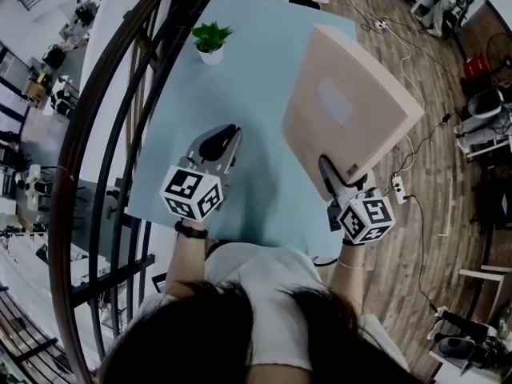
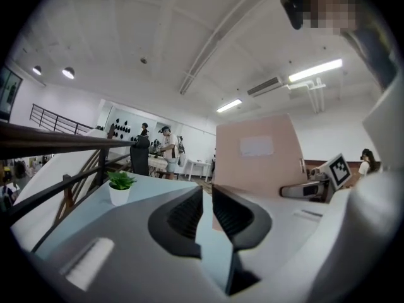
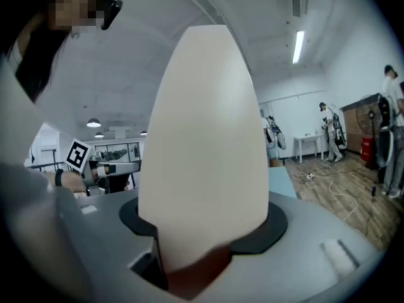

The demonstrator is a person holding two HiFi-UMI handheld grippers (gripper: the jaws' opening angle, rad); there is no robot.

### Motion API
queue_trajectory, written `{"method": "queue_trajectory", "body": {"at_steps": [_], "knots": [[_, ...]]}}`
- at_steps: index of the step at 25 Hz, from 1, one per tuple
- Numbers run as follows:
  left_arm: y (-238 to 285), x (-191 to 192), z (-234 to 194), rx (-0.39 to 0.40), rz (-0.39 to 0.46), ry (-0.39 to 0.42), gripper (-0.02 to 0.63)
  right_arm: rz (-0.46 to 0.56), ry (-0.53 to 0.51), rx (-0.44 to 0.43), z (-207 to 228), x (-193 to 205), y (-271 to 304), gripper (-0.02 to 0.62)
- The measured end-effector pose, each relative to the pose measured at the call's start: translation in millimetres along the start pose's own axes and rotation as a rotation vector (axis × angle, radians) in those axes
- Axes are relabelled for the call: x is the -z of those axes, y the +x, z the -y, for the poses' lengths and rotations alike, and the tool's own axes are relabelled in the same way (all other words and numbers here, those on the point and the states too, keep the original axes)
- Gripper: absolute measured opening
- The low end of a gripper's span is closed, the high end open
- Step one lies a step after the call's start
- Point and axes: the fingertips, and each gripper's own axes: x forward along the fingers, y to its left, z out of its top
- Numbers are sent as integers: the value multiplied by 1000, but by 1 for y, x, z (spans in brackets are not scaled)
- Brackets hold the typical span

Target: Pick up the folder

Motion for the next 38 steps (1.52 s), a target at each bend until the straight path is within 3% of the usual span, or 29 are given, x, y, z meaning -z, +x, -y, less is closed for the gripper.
{"method": "queue_trajectory", "body": {"at_steps": [6, 12, 24, 38], "knots": [[6, 6, 1, -32, -27, 103, 69, 12, -159, 119, 11, -8, -1, 279], [6, 12, -1, -59, -45, 178, 57, 10, -251, 184, 15, -6, -4, 276], [4, 19, -9, -58, -52, 172, 57, -18, -202, 208, 19, 6, -6, 272], [7, 18, -13, -53, -51, 164, 57, -26, -217, 180, 13, 8, 0, 268]]}}
